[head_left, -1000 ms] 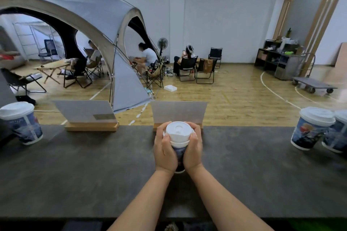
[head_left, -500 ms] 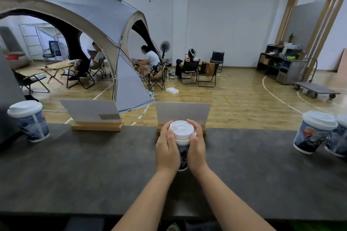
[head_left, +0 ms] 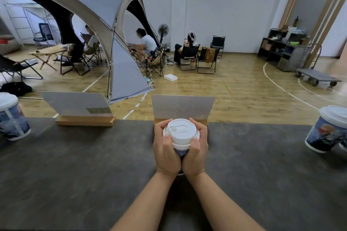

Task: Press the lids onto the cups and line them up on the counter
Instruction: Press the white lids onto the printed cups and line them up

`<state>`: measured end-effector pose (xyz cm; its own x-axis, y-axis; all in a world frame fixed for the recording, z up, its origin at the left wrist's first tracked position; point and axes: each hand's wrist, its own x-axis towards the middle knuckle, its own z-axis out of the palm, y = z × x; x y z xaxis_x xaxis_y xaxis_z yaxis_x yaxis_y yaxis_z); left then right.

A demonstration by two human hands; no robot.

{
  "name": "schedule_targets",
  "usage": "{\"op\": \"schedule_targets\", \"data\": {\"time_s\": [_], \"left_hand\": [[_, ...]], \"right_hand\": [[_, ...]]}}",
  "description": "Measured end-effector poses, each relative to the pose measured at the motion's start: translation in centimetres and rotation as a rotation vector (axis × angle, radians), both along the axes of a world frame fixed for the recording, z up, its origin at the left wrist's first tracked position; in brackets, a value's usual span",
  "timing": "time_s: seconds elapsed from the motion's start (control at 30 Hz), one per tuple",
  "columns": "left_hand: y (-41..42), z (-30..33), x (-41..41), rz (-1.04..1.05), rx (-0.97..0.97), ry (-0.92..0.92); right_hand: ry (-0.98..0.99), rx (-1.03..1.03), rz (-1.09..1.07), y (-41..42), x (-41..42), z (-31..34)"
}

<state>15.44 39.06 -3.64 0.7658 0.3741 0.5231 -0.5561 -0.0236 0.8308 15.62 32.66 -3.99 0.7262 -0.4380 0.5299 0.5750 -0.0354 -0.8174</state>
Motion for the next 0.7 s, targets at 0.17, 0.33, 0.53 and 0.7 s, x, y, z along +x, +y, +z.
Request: {"op": "schedule_targets", "data": {"time_s": [0.17,0.33,0.53,0.7], "left_hand": [[0.0,0.2,0.1,-0.015,-0.012,0.023],[0.0,0.9,-0.4,-0.056,-0.047,0.103],[1.2,1.3,-0.9,-0.204,-0.077,0.188],[1.5,1.5,-2.2,-0.006,-0.008,0.196]], "right_hand": [[0.014,-0.053,-0.007,-0.1,0.0,0.2],[0.074,-0.086,0.010,-0.4,-0.5,0.9],[0.187,-0.033,0.089,-1.2,-1.2,1.7],[0.173,-0.142,0.027,-2.8,-2.5,2.1]]}}
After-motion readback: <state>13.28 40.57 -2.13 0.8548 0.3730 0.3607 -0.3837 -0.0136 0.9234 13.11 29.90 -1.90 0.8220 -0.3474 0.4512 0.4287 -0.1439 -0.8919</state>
